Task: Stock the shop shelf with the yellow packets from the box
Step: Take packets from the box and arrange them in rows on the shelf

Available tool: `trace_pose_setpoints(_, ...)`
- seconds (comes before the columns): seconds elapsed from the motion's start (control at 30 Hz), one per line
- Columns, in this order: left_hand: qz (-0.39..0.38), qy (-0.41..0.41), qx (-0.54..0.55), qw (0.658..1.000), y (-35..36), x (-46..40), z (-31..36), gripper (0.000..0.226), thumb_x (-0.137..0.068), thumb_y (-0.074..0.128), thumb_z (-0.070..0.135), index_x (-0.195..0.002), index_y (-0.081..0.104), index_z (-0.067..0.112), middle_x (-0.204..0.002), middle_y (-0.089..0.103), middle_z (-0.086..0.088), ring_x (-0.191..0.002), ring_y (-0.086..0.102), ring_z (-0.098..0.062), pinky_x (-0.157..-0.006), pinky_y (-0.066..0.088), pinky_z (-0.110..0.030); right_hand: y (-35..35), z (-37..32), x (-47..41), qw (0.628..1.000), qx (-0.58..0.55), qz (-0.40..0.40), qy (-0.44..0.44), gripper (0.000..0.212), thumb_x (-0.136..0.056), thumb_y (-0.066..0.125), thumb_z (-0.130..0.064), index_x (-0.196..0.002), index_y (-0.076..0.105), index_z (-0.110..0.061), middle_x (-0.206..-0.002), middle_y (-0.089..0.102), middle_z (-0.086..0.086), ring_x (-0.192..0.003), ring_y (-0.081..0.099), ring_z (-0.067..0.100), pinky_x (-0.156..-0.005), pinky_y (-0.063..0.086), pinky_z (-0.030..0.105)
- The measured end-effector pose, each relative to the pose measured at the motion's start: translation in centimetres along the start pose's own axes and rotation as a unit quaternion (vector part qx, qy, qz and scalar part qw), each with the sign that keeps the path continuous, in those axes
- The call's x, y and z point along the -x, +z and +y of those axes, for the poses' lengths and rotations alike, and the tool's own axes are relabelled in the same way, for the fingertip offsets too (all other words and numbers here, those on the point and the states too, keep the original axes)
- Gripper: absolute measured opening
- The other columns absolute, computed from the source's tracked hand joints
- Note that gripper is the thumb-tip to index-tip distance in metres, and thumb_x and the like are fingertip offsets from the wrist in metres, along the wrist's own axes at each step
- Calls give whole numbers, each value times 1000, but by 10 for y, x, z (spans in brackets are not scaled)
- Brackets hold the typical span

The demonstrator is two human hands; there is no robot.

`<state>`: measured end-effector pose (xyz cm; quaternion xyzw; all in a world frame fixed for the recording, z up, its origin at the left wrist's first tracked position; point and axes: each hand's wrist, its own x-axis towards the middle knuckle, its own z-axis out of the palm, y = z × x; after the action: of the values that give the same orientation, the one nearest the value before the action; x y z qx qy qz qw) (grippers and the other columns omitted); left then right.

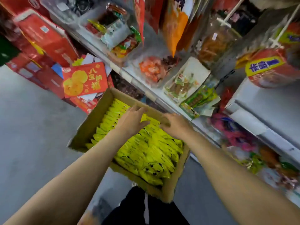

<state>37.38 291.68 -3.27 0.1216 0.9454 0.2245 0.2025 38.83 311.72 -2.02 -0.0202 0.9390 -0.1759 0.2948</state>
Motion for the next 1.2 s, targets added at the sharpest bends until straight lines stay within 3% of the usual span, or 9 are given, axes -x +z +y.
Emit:
trace_pose_setpoints(0.17, -133, -56, 61, 988, 82, 11, -22, 57, -84, 72, 38, -135, 53, 22, -128, 56, -14, -119, 52, -34, -95, 42, -36, 92, 39, -3, 980, -70, -158, 100, 39, -86, 68, -50, -116, 67, -25, -116, 68, 4, -110, 62, 25, -86, 49, 32)
trace_pose_setpoints(0.27, -184, -74, 91, 976, 124, 21, -32, 56, -81, 75, 39, -131, 57, 21, -127, 59, -12, -119, 54, -30, -92, 43, -34, 132, 54, 3, 969, -92, -190, 130, 35, -83, 74, -45, -110, 69, -23, -115, 68, 5, -108, 63, 25, -80, 47, 29)
trace_pose_setpoints(0.43, -211, -90, 145, 962, 174, 39, -41, 46, -75, 81, 34, -114, 61, 21, -106, 61, -4, -98, 61, -25, -77, 46, -31, 163, 70, 7, 973, -122, -115, 160, 27, -78, 79, -41, -95, 68, -23, -99, 71, 3, -96, 66, 25, -77, 53, 35)
trace_pose_setpoints(0.6, -196, -123, 187, 955, 195, 44, -39, 56, -71, 85, 25, -115, 51, 22, -94, 63, -8, -88, 61, -26, -72, 48, -37, 174, 75, 4, 967, -153, -101, 178, 47, -78, 78, -48, -115, 62, -23, -119, 68, 5, -107, 65, 27, -88, 54, 41)
trace_pose_setpoints(0.77, -175, -141, 204, 953, 206, 46, -41, 45, -70, 86, 25, -103, 56, 22, -88, 56, 3, -81, 54, -18, -63, 37, -27, 183, 78, 2, 958, -200, -125, 165, 59, -84, 75, -43, -134, 60, -16, -135, 61, 9, -125, 57, 28, -101, 46, 38)
trace_pose_setpoints(0.9, -198, -130, 162, 958, 208, 45, -45, 31, -72, 84, 32, -94, 68, 17, -99, 64, -4, -92, 58, -22, -68, 40, -28, 182, 80, 2, 951, -229, -111, 174, 55, -86, 74, -39, -134, 61, -14, -140, 58, 10, -129, 53, 28, -103, 43, 37)
trace_pose_setpoints(1.0, -222, -112, 170, 954, 198, 48, -48, 26, -78, 80, 32, -90, 63, 16, -89, 63, 1, -82, 56, -16, -67, 41, -27, 178, 79, 3, 953, -233, -96, 171, 50, -89, 70, -39, -130, 63, -11, -138, 59, 10, -129, 53, 28, -101, 43, 35)
trace_pose_setpoints(1.13, -249, -142, 248, 925, 170, 52, -64, 24, -86, 72, 31, -76, 52, 22, -72, 49, 4, -70, 47, -17, -61, 35, -27, 163, 78, 5, 946, -272, -64, 166, 46, -91, 69, -36, -121, 67, -1, -129, 64, 17, -124, 56, 31, -99, 45, 37)
trace_pose_setpoints(1.2, -231, -170, 282, 915, 151, 56, -72, 21, -89, 68, 33, -78, 54, 21, -72, 48, 1, -70, 44, -18, -64, 33, -29, 153, 78, 9, 941, -292, -63, 162, 38, -94, 65, -35, -103, 69, 1, -98, 70, 18, -99, 63, 31, -81, 49, 38)
